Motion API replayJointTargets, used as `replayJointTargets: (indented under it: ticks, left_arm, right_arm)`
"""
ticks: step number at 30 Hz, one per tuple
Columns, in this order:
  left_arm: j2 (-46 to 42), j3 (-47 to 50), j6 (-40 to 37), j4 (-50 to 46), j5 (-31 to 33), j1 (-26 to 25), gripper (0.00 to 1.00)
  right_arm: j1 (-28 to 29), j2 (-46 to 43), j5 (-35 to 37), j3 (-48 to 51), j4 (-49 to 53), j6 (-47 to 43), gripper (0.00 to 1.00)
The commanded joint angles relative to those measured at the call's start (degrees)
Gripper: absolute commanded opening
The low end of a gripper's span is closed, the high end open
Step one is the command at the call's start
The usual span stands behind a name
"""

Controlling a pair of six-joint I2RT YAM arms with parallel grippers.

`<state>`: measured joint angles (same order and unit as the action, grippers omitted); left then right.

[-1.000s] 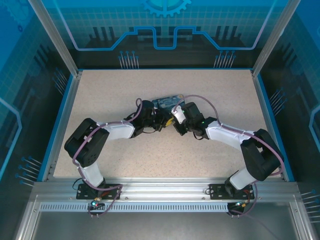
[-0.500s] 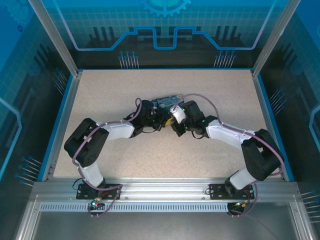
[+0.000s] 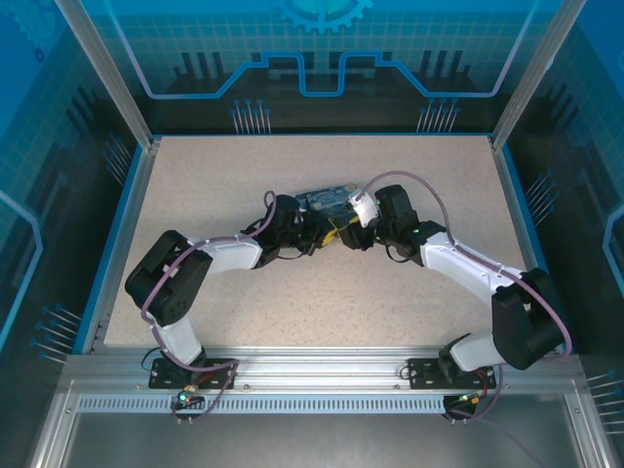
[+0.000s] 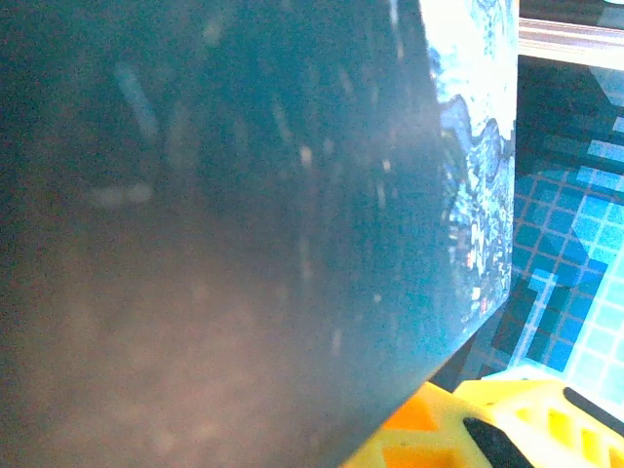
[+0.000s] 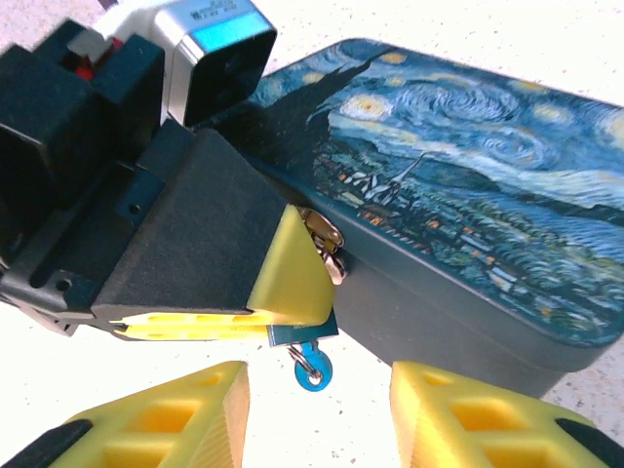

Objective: Unlock a padlock with a key

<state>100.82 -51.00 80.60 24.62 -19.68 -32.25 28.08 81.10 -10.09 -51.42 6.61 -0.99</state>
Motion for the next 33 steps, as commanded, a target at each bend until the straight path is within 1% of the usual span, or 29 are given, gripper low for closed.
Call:
replayJointTargets:
  ticks: [1,5,12,27,33]
  left_arm:
    - [-1.67,-1.82,-0.4,0.52,-2.64,0.06,0.0]
    - [-1.83,-1.92,-0.52,0.17,-2.64,0.11,0.0]
    - [-2.02,-2.17,-0.72,-0.38,-2.73,0.2,0.0]
    - [-1.9,-2.35,-0.62,-0.36,-2.95,0.26,0.0]
    - [-1.76,-2.44,-0.61,-0.28,-3.08,0.43,0.0]
  right_arm:
    - [-0.01,-0.52,1.49,0.71,1.92,-1.07,0.43]
    - [1.03,0.68,3.86,0.66,3.52,-2.65,0.42]
    - [3.42,3.42,5.21,-1.29,4.81,-4.19,0.41]
    - [4.17,7.5,5.07,-5.35,5.21,-5.46,0.38]
    - [4.54,8.08,5.94,-4.41,5.36,-6.01,0.37]
